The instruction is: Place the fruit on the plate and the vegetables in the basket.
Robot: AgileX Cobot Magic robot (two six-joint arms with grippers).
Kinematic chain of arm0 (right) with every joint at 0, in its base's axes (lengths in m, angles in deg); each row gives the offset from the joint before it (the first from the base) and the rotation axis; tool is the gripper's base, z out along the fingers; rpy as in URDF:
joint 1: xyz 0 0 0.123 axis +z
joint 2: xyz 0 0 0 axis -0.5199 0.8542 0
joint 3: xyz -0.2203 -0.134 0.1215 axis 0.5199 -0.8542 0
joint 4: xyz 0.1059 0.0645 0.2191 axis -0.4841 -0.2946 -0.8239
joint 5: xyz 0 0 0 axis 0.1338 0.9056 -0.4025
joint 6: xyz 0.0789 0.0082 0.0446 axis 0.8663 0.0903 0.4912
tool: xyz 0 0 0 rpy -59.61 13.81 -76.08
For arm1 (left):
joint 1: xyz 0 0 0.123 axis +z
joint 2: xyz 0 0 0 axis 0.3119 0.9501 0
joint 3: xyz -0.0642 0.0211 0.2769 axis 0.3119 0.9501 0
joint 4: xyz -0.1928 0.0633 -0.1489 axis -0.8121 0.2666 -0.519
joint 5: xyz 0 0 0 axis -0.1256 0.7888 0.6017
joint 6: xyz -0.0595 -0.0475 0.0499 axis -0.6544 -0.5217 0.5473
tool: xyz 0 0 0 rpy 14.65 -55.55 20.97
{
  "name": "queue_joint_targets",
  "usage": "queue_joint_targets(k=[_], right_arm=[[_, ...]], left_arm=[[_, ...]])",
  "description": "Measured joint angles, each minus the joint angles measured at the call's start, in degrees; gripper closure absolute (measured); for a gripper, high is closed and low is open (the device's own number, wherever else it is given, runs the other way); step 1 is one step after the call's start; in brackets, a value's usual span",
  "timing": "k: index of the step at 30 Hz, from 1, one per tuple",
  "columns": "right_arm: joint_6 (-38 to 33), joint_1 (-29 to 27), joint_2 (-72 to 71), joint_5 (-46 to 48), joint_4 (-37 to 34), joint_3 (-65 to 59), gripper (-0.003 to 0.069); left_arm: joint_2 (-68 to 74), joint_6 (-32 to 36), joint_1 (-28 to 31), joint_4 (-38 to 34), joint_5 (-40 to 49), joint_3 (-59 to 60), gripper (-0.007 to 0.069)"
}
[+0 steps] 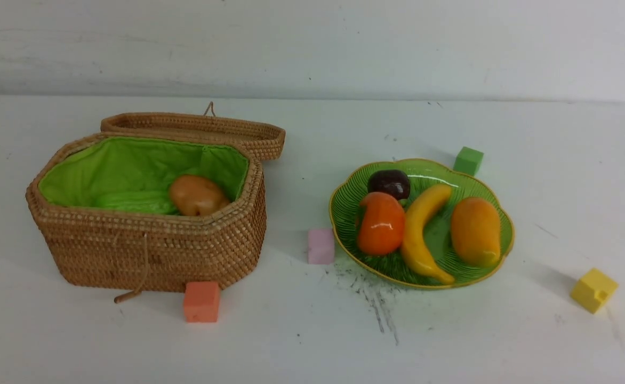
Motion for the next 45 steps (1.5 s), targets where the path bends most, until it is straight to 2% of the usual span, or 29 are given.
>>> queue_joint_targets(k=[3,4,5,6,7,8,13,16,45], right_arm=[[0.00,-2.00,-1.25,-2.10,0.79,-0.88,0.0636],[-1.09,-4.77,-3.01,-6.79,1.40,-2.93,0.0637],[-1.09,-4.77,-3.27,-6.79,1.40,-3.31,0.0638],[-3.95,-8.36,-5.42,-13.98,1.09,-6.71,0.0648],[-4.87,-9.29,-6.43,-15.90,0.97,-7.92,0.0651],[-8.64,-12.90,-8.86,-23.90,-0.34,-13.53,0.0666],[-13.96,-18.88,-15.97,-39.59,-3.49,-32.66,0.0677],[-14.08,-19.07,-16.68,-41.06,-3.59,-35.66,0.0677],[-14.56,-19.07,-16.84,-41.32,-3.64,-35.79,0.0673]], left_arm=[[0.00,0.05,0.00,0.00,-0.20,0.05,0.0638],[0.00,0.05,0.00,-0.06,-0.32,0.05,0.0638],[0.00,0.05,0.00,-0.06,-0.32,0.05,0.0638],[0.00,0.05,0.00,-0.06,-0.36,0.05,0.0638],[0.00,0.05,0.00,-0.06,-0.36,0.05,0.0638],[0.00,0.05,0.00,-0.06,-0.36,0.05,0.0638],[0.00,0.05,0.00,-0.06,-0.44,0.05,0.0638],[0.00,0.05,0.00,-0.20,-0.54,0.05,0.0638],[0.00,0.05,0.00,-0.15,-0.59,0.05,0.0631]])
